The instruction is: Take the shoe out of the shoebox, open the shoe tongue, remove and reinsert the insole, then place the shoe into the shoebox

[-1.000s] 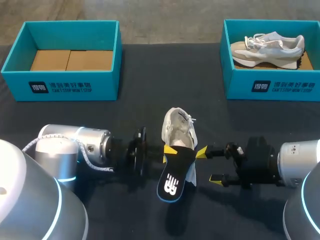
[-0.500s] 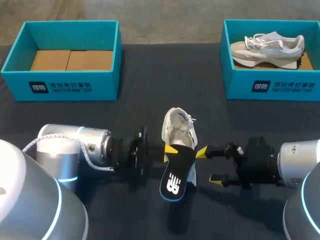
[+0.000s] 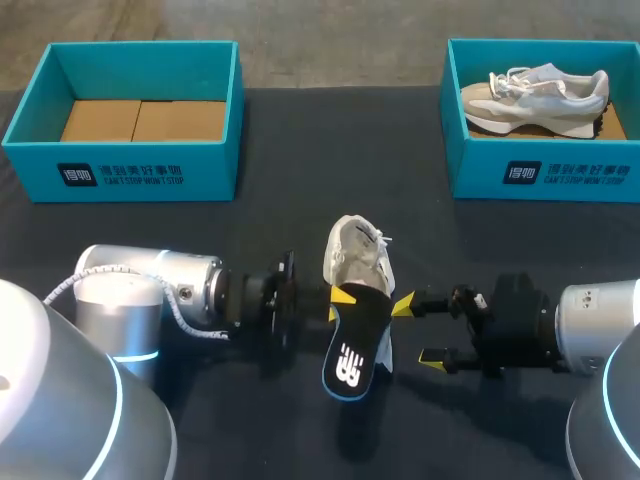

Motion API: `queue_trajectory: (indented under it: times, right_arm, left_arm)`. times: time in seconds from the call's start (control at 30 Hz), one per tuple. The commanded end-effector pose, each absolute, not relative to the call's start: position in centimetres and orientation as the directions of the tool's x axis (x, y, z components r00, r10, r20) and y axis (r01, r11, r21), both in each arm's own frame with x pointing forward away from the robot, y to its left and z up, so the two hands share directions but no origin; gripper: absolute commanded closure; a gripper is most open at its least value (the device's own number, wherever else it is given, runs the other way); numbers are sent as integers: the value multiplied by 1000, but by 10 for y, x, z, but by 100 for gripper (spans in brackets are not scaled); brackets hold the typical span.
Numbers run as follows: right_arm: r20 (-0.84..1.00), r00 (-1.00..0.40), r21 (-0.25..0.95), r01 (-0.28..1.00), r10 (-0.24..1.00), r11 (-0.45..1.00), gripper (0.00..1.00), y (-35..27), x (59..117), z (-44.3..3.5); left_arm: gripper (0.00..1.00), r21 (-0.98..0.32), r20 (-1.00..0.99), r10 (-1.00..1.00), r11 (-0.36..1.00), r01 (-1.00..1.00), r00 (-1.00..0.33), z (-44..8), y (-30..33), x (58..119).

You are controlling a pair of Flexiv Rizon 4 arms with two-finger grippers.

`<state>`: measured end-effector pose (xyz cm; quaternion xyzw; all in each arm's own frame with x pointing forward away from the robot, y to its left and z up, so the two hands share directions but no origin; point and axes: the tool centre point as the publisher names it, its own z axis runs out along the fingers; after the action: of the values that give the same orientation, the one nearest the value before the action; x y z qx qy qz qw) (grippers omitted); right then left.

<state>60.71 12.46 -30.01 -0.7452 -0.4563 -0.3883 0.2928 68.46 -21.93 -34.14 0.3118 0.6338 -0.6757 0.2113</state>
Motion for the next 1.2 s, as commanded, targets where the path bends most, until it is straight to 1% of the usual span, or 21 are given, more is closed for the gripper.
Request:
queue_trajectory:
  times: [0.03, 0.67, 1.2]
  right_arm:
    - [841, 286, -82, 906, 459, -415, 0, 127, 607, -299]
    - [841, 286, -82, 906, 459, -415, 0, 127, 607, -299]
    - [841, 286, -82, 906, 459, -415, 0, 127, 607, -299]
  left_arm:
    - [100, -725, -689, 115, -93, 683, -716, -342, -222, 687]
    - [100, -742, -665, 138, -9, 670, -734, -351, -220, 695]
    - [100, -730, -677, 152, -15, 684, -720, -350, -222, 689]
